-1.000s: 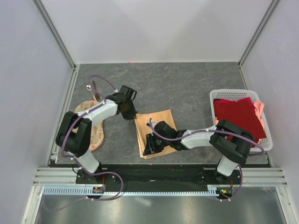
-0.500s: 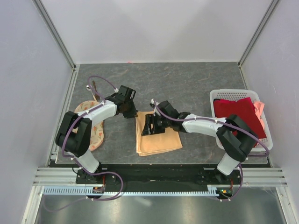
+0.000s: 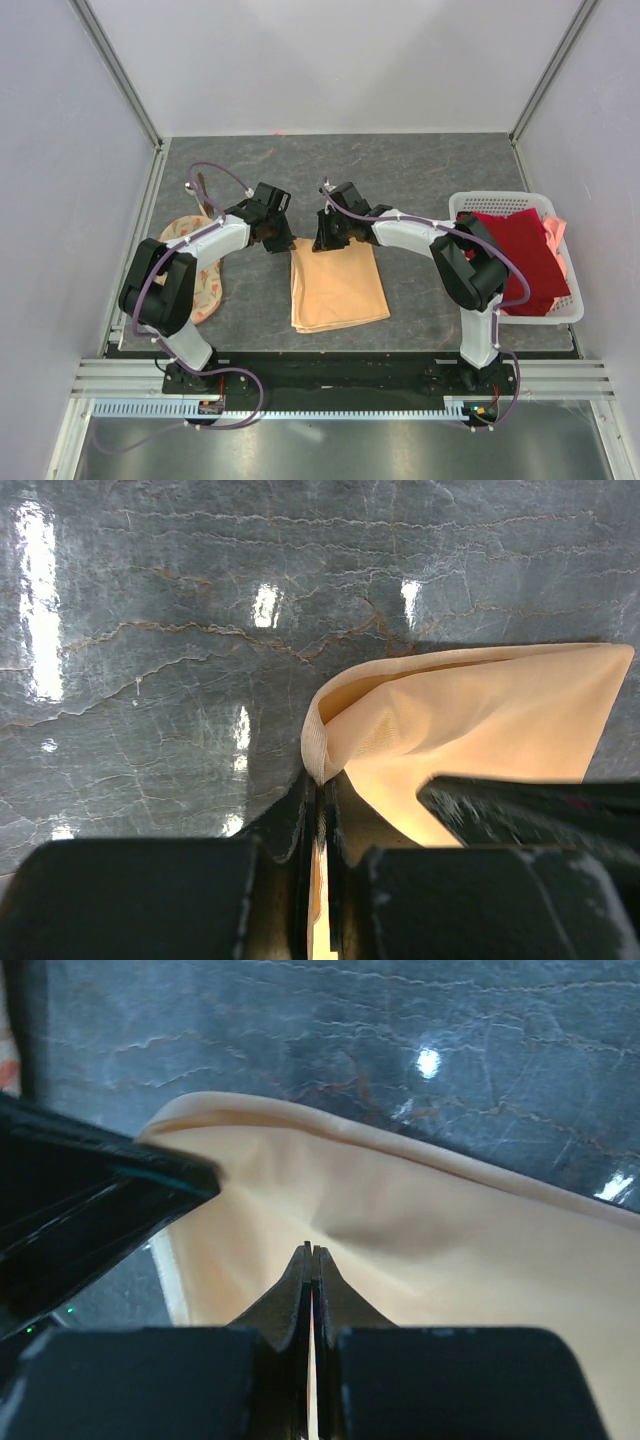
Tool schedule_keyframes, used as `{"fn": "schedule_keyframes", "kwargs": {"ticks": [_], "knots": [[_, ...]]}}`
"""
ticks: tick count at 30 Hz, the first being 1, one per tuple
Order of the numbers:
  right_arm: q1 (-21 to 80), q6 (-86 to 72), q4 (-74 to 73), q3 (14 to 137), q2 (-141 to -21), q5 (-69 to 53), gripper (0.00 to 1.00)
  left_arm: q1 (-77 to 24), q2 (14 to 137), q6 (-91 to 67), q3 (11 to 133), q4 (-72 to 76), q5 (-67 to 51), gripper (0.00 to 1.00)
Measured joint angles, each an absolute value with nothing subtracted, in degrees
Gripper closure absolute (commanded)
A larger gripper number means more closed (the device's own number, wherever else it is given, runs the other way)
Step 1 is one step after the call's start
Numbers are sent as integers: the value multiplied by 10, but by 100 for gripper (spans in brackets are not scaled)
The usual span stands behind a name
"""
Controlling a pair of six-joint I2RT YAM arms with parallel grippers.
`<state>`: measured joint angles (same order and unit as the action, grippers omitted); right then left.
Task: Fold the napkin into a case and place the utensils inside
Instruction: Fold the lower triangle-folded napkin at the center of the board.
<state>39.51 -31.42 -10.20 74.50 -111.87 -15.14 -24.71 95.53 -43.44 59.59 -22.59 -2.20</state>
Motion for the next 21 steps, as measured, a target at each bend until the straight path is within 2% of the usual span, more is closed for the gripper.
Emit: {"fn": "schedule_keyframes", "kwargs": {"ticks": [15,19,21], "knots": [[390,-286,-117,832,-1217,-147,99,-244,952,-435,595,-226,-51,98],[390,-275,-129,842,-1220,-145,91,-244,946,-444,591,-225,-60,98],[390,-267,-141,848,-1219,-140,82,-242,939,-453,585,-223,-62,98]]}}
